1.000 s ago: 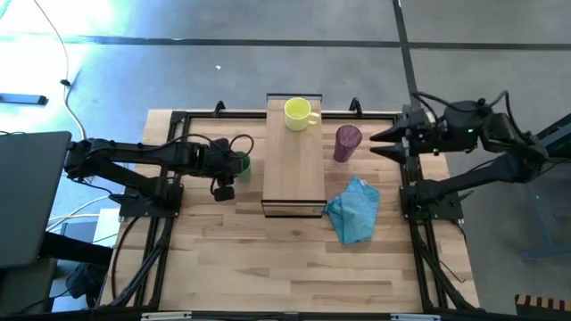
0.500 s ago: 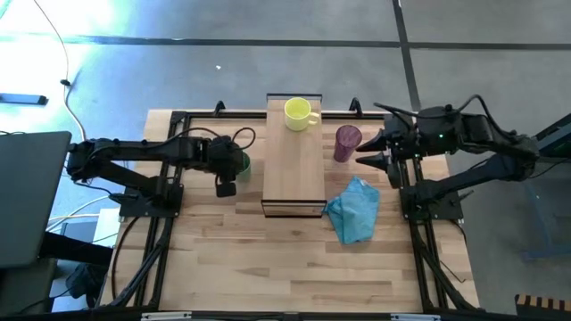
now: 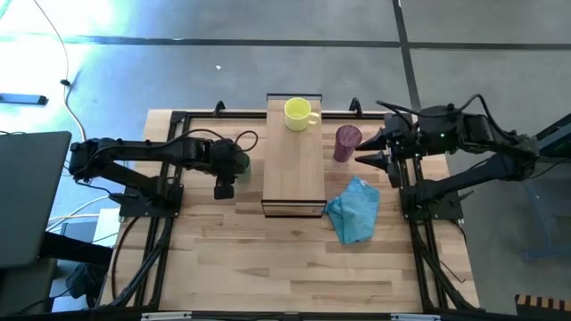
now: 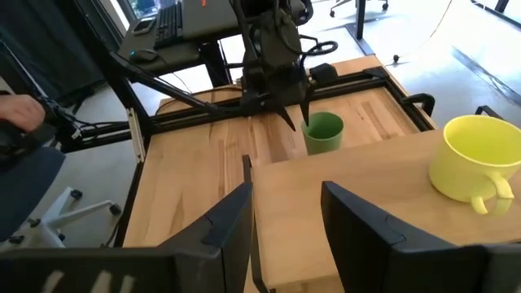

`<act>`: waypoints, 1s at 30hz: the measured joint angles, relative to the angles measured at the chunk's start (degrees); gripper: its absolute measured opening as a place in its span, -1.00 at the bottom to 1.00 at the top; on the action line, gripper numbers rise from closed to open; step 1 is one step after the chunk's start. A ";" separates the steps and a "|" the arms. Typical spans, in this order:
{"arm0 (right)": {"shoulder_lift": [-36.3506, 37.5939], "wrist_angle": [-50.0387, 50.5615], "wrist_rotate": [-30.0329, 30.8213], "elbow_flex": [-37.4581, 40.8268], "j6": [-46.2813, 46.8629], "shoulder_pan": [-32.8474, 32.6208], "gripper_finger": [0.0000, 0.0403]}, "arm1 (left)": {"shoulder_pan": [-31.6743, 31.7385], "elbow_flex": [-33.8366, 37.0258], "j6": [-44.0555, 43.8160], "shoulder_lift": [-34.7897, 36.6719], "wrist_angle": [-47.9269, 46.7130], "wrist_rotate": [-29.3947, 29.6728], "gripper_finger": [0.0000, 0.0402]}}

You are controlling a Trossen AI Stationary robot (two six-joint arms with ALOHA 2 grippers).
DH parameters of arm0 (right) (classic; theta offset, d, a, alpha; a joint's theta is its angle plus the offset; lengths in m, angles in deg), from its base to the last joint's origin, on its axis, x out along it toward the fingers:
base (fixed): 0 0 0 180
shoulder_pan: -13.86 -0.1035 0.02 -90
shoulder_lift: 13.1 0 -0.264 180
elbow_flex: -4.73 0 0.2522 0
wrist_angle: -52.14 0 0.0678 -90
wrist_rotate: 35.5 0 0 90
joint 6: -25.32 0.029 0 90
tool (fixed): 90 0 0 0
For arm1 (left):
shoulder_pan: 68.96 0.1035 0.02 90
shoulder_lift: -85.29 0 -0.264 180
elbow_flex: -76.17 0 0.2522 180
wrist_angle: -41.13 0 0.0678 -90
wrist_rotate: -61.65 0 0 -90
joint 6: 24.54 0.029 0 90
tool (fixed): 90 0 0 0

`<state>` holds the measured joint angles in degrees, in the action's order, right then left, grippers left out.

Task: Stack small to large cups/mugs on shelf
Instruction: Put the green cup on the shelf

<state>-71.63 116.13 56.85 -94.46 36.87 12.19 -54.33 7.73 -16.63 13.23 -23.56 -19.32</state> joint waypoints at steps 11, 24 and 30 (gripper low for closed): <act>-0.02 -0.03 -0.02 0.00 0.28 0.00 -0.32 | 0.04 0.04 0.41 -3.49 0.93 1.38 -0.46; -0.02 0.93 -0.02 0.00 0.47 0.00 -0.32 | 0.02 -0.08 -1.98 -3.49 -0.20 3.85 -0.98; 0.00 3.82 -0.02 0.00 1.51 0.00 -0.32 | 0.02 -4.08 -2.32 -2.87 -6.49 4.11 -0.98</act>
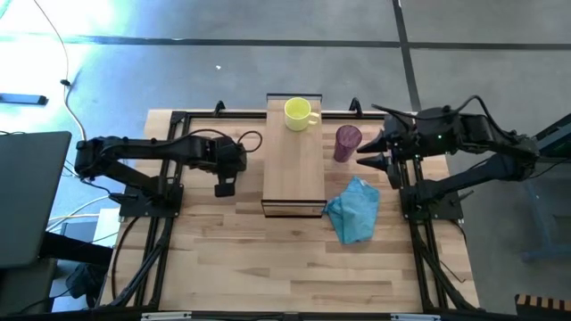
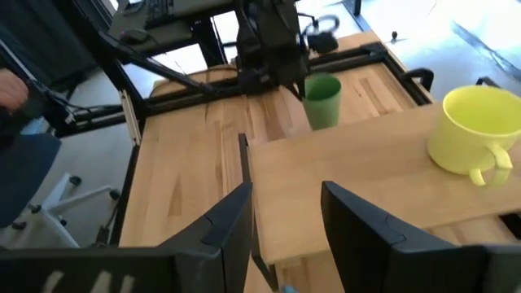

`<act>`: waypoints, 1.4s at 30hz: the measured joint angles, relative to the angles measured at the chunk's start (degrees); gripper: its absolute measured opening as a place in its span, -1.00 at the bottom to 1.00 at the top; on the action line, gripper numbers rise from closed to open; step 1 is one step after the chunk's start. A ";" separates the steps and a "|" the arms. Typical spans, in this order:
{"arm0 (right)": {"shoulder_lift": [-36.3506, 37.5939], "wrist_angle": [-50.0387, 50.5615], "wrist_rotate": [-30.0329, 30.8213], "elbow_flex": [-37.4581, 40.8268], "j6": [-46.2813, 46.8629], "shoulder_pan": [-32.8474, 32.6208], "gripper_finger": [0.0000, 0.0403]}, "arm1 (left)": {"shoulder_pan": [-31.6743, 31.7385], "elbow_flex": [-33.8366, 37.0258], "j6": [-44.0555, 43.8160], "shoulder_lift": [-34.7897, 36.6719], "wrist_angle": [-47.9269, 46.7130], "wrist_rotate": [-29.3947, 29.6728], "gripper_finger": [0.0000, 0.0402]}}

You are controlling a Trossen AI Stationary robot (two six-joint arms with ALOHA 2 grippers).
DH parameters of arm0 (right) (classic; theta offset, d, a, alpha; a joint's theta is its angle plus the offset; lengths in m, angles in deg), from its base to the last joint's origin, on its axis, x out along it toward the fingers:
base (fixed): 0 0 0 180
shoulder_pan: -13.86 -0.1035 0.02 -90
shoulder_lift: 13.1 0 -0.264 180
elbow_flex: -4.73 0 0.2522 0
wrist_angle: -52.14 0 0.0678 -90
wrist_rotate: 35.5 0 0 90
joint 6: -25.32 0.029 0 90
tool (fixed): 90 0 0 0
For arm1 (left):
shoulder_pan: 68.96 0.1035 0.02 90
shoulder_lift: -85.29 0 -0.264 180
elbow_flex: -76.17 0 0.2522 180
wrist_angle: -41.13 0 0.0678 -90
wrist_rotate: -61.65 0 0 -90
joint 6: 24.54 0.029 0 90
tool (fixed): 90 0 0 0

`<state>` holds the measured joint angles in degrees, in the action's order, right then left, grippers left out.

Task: Stack small to large cups/mugs on shelf
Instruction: Put the green cup on the shelf

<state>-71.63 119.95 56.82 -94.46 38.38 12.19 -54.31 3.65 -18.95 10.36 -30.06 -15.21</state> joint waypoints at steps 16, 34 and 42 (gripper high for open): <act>-0.02 1.07 0.02 0.00 -0.98 0.00 -0.32 | -0.04 -29.02 -2.80 -0.03 -12.50 -0.11 -1.00; 0.00 4.55 0.02 0.00 -1.43 0.00 -0.32 | -0.04 -56.87 4.31 -20.87 -16.72 -5.85 -1.00; 0.00 6.77 0.02 0.02 -1.51 0.00 -0.32 | -0.04 -65.84 5.10 -29.66 -21.32 -6.27 -1.00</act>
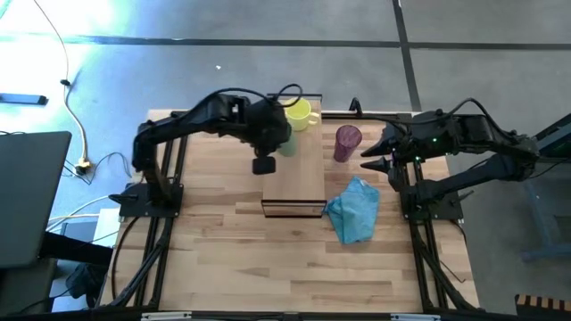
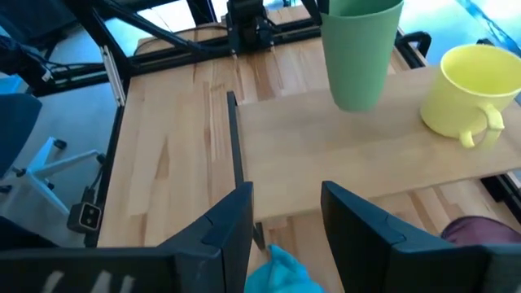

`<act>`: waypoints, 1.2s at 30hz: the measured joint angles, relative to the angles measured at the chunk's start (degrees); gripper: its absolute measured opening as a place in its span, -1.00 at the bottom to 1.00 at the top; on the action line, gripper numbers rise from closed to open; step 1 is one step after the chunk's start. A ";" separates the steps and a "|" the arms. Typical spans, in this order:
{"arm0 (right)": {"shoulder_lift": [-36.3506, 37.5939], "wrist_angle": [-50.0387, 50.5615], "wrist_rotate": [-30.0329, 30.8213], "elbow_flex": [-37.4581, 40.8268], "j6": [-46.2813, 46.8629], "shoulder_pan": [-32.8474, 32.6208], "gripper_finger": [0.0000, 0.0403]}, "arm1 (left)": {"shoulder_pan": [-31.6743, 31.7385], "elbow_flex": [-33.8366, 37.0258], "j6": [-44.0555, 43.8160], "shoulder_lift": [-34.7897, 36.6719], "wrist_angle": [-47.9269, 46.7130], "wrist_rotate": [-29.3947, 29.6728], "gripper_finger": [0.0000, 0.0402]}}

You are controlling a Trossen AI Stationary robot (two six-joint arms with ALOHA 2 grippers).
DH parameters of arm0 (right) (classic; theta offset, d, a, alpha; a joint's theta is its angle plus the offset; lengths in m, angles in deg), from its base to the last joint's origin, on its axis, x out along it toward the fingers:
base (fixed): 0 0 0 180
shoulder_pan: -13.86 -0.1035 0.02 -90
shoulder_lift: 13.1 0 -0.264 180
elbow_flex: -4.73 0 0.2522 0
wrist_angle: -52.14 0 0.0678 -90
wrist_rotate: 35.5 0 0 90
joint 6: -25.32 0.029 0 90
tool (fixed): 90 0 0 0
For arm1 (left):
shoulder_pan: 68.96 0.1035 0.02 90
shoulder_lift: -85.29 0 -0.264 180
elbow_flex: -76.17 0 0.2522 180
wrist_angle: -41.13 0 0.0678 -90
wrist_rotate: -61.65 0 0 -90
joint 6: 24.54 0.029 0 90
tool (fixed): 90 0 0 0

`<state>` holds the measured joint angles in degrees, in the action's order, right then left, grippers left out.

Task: Stack small to large cups/mugs on shelf
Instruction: Put the green cup on the shelf

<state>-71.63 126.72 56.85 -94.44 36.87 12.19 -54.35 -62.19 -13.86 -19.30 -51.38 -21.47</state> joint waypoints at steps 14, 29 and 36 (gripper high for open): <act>0.00 1.11 0.05 0.00 -0.04 0.00 -0.32 | 0.02 -10.37 0.94 -7.75 -5.51 -0.18 -1.00; -0.01 1.09 0.63 0.00 -0.03 0.00 -0.32 | 0.04 -10.27 2.65 -9.14 -4.81 -0.75 -1.00; -0.02 1.08 0.65 0.00 -0.01 0.00 -0.32 | 0.48 -10.34 3.08 -10.51 -3.72 -1.23 -1.00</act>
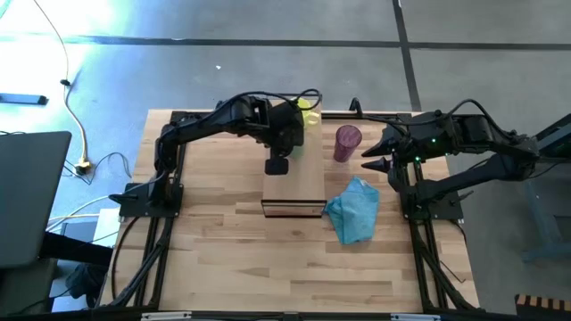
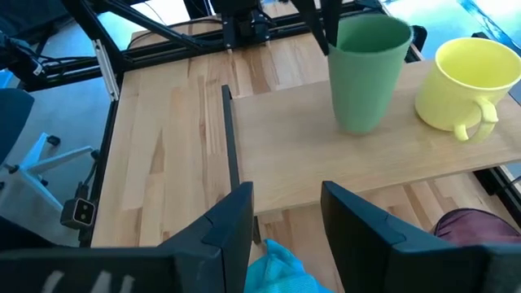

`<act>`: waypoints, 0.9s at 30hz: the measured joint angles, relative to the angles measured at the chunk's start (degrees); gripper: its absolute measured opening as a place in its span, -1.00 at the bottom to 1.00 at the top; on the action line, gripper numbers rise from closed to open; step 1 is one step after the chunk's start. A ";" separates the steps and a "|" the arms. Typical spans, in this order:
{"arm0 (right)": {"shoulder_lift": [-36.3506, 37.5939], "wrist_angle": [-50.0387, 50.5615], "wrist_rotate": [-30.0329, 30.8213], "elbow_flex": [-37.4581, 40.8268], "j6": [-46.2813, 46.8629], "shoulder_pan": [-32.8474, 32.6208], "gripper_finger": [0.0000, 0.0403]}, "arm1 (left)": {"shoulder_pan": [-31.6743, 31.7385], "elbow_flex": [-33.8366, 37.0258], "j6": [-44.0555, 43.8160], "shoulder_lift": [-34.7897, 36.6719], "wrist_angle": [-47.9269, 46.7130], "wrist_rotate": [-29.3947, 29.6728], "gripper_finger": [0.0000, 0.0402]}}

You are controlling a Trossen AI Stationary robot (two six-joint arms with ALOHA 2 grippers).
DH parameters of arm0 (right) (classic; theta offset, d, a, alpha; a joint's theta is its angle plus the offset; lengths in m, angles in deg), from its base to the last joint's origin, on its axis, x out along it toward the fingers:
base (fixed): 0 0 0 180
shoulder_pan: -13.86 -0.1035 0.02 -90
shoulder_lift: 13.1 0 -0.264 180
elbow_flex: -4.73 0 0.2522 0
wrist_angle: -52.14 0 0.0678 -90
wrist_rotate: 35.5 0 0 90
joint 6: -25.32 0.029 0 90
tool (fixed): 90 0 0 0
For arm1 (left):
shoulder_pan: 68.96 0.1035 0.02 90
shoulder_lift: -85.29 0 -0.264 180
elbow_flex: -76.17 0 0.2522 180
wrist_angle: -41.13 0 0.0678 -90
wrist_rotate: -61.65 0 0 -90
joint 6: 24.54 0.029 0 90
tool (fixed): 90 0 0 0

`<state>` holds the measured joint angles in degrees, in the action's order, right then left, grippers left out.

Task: Stack small to large cups/mugs on shelf
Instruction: Put the green cup on the shelf

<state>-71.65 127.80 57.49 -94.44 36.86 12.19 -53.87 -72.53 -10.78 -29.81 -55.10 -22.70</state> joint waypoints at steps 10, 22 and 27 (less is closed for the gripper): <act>0.01 0.01 0.01 0.00 0.26 0.02 -0.32 | 0.77 0.09 0.91 -1.14 -1.53 -0.21 -1.00; 0.02 0.01 0.01 0.00 0.01 0.00 -0.32 | 0.79 0.09 1.36 -1.12 -0.95 -1.34 -1.00; 0.01 0.01 0.01 0.00 0.01 0.01 -0.32 | 0.79 0.09 1.48 -1.54 -0.64 -1.62 -1.00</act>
<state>-71.63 127.81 57.50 -94.44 36.87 12.20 -53.08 -72.44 -9.30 -31.35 -55.74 -24.32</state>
